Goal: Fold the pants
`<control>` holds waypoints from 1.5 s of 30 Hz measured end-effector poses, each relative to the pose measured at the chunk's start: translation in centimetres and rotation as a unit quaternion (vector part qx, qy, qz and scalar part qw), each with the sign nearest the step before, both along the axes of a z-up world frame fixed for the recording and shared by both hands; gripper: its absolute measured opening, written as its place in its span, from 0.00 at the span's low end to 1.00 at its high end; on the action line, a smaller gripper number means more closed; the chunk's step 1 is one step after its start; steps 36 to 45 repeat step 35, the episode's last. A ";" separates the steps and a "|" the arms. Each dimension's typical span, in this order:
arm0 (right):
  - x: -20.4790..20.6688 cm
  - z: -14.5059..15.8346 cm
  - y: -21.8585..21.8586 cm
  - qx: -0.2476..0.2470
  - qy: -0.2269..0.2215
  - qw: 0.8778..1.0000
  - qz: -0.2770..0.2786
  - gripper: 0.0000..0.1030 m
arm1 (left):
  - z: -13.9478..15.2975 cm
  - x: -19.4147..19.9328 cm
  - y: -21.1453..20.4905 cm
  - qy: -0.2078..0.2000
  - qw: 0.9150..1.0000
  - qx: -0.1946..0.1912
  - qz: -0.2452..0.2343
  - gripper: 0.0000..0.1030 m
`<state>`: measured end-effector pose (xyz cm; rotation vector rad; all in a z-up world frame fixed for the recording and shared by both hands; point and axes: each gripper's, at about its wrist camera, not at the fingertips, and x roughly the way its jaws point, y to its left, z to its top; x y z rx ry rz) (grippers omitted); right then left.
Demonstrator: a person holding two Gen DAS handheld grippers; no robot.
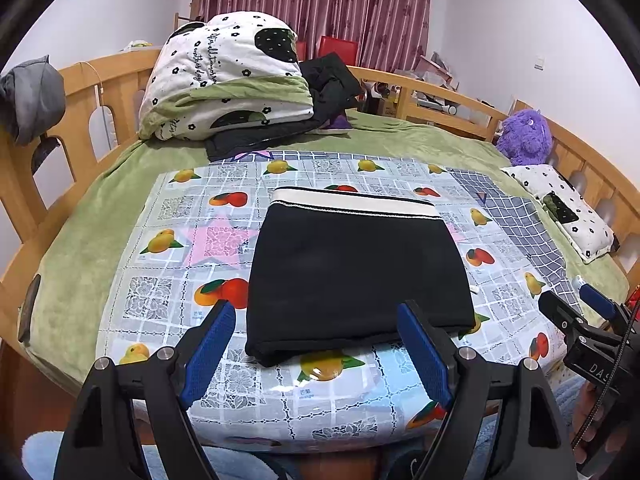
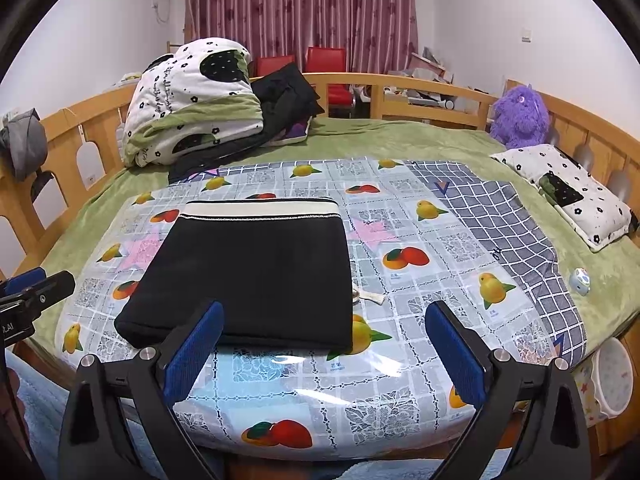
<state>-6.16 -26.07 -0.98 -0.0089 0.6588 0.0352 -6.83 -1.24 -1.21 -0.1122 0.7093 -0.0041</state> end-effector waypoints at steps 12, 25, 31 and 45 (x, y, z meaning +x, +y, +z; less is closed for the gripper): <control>0.0 0.1 -0.2 0.003 -0.004 1.000 -0.003 1.00 | -0.1 0.0 0.1 0.000 1.000 0.000 0.001 0.80; -0.1 0.0 -0.1 0.003 -0.001 1.000 -0.001 1.00 | -0.1 0.1 -0.1 0.002 1.000 0.001 0.000 0.80; 0.0 -0.1 -0.1 0.003 0.001 1.000 -0.002 1.00 | -0.1 0.0 -0.1 -0.002 1.000 -0.001 0.000 0.80; 0.0 -0.1 -0.1 0.003 0.000 1.000 -0.002 1.00 | -0.1 -0.1 -0.2 -0.005 1.000 0.000 -0.001 0.80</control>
